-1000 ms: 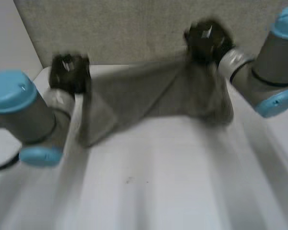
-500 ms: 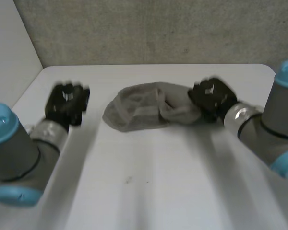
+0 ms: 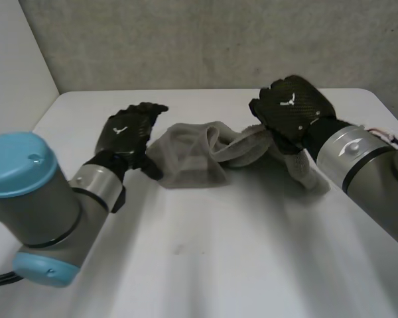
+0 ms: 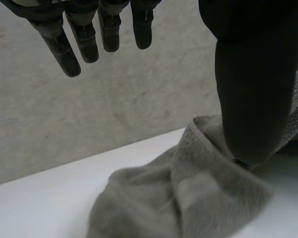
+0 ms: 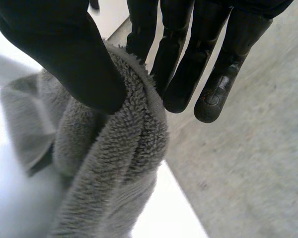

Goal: Fold the towel.

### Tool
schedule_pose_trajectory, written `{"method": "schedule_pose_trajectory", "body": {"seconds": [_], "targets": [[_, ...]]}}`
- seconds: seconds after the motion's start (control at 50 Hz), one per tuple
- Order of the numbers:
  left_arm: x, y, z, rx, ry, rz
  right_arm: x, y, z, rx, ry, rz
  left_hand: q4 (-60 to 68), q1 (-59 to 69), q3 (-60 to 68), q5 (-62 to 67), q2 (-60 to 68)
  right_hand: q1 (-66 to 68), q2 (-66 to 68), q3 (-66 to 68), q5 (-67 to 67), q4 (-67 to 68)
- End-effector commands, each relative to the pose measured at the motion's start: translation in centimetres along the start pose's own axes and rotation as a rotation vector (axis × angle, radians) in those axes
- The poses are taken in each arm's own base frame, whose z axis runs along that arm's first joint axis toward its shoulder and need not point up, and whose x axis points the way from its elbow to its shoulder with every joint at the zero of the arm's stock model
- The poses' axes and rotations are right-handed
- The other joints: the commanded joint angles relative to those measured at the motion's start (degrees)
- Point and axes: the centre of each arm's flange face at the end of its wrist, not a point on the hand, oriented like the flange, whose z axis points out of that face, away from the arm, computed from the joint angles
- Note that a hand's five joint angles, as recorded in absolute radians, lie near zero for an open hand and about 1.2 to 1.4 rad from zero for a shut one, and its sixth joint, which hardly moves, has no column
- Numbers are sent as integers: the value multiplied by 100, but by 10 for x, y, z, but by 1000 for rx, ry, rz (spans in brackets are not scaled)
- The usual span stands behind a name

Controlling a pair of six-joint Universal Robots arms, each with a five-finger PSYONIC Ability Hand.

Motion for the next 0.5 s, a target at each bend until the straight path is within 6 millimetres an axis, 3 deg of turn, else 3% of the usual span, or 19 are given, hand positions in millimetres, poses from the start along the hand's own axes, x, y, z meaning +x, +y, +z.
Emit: {"method": "schedule_pose_trajectory", "body": {"seconds": [0.02, 0.08, 0.26, 0.5], "targets": [[47, 16, 21, 22, 127, -39, 9, -49, -36, 125, 50, -37, 46, -3, 48, -21, 51, 2064, 1305, 1173, 1654, 1140], [52, 16, 23, 23, 139, -66, 9, -63, -48, 162, 56, -46, 96, 48, 98, 30, 101, 2064, 1305, 1173, 1654, 1140], [74, 35, 22, -23, 216, -156, 8, -76, -67, 184, 56, -53, 147, 98, 149, 80, 152, 2064, 1305, 1173, 1654, 1140], [67, 60, 26, -67, 158, -145, 11, -88, -80, 219, 75, -75, 1106, 1057, 1107, 1039, 1111, 2064, 1305, 1173, 1654, 1140]]}}
